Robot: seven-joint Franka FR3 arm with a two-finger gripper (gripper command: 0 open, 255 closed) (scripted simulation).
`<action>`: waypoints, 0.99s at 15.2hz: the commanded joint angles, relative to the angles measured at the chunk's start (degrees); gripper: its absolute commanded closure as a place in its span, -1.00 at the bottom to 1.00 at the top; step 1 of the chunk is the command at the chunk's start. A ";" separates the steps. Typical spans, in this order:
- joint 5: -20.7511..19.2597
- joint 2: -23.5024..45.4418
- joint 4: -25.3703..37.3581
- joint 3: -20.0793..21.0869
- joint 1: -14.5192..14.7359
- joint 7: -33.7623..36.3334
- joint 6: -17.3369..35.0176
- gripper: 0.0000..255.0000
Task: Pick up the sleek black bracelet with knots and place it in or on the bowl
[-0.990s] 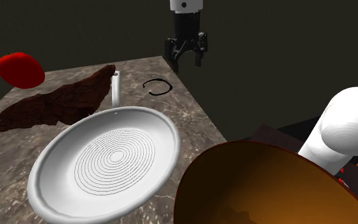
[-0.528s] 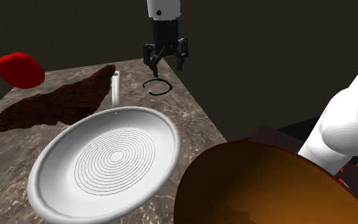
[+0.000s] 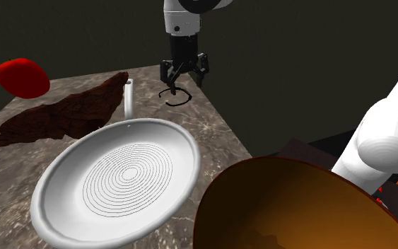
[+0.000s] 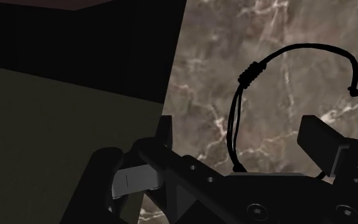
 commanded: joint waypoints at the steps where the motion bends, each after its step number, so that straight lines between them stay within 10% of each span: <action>1: -0.02 0.05 -0.02 0.01 0.00 0.02 0.08 -1.00; 5: -0.02 0.05 -0.02 0.01 0.00 0.02 0.07 -1.00; 6: -0.02 0.05 -0.02 0.01 0.00 0.02 0.07 1.00; 15: -0.02 0.05 -0.02 -0.01 0.02 0.02 0.08 1.00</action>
